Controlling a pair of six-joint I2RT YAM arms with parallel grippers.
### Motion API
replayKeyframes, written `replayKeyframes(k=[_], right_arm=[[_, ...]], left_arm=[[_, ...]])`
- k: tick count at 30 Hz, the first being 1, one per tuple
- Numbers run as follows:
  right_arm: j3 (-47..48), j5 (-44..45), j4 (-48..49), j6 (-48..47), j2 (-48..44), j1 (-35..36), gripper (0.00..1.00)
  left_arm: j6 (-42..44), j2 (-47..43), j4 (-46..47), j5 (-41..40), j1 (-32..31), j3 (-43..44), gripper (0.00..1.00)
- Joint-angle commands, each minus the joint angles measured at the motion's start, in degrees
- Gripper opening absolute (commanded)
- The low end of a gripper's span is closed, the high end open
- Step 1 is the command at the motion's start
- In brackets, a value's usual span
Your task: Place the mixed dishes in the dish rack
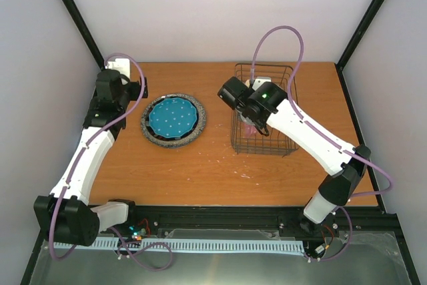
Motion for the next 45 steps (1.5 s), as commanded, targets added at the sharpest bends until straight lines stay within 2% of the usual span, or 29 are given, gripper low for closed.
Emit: replayKeyframes(k=[1, 7, 22, 31, 45], right_arm=[[-2.3, 9.7, 2.7, 6.6, -4.6, 0.2, 0.03], [-7.7, 8.9, 6.7, 6.1, -5.3, 0.1, 0.03], [-9.3, 5.3, 12.5, 0.7, -3.7, -2.4, 0.03], [-13.7, 1.2, 16.5, -1.2, -1.6, -3.3, 0.03], [-12.7, -3.1, 18.5, -6.0, 3.8, -3.6, 0.03]], left_arm=[[0.0, -1.9, -0.2, -1.1, -0.1, -0.5, 1.0], [0.2, -2.0, 0.0, -1.0, -0.2, -1.0, 1.0], [0.8, -1.5, 0.7, -1.2, -0.2, -2.0, 1.0], [1.1, -1.5, 0.7, -1.3, -0.2, -2.4, 1.0], [1.7, -1.7, 1.0, -2.0, -0.2, -3.0, 1.0]])
